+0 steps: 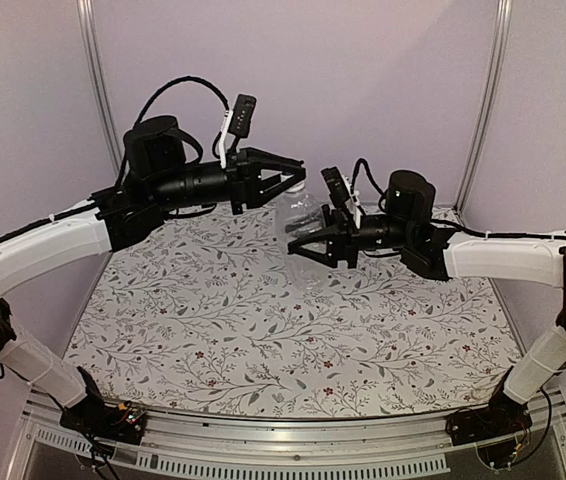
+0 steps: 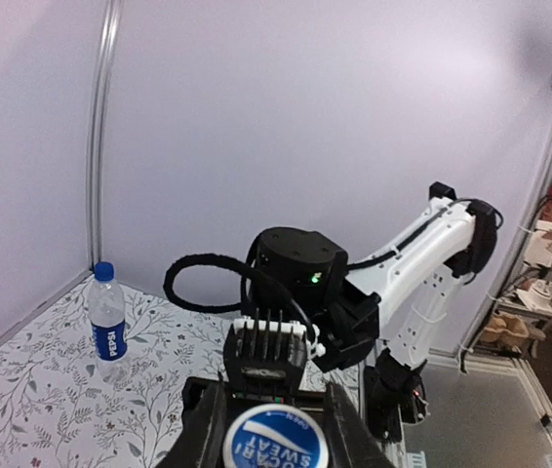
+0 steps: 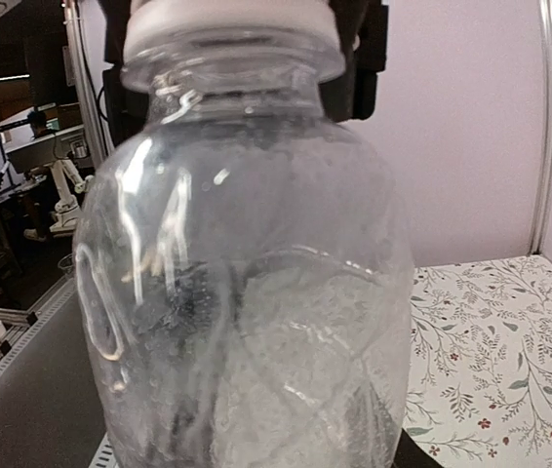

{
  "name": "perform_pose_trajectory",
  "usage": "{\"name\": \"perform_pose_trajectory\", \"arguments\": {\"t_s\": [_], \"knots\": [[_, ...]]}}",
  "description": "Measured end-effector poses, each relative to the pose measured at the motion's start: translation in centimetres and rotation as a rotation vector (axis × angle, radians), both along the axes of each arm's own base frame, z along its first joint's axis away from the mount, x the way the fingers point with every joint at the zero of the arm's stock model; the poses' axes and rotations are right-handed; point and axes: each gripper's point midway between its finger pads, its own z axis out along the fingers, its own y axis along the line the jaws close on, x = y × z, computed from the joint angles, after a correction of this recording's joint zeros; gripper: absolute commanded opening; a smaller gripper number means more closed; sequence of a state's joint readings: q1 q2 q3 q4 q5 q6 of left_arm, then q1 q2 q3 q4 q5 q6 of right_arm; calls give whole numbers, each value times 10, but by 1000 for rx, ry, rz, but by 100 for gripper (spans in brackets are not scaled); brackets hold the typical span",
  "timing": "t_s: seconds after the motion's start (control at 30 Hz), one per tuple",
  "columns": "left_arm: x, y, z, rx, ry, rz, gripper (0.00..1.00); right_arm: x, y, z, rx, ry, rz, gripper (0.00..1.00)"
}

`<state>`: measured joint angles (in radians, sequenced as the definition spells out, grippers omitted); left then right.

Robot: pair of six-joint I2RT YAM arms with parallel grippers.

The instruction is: Unscrew the bottle caps

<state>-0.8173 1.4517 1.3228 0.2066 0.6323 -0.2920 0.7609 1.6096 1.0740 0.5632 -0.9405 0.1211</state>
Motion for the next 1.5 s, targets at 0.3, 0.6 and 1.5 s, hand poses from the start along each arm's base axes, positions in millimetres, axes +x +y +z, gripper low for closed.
{"name": "perform_pose_trajectory", "arguments": {"t_s": [0.3, 0.6, 1.5], "knots": [[33, 6, 6, -8, 72, 474, 9, 37, -2, 9, 1, -62, -271, 45], [43, 11, 0, 16, 99, 587, 63, 50, -3, -2, -33, -68, -357, 45], [-55, 11, 20, 3, -84, -199, 74, -37, -1, 1, -12, -86, 226, 46]]}}
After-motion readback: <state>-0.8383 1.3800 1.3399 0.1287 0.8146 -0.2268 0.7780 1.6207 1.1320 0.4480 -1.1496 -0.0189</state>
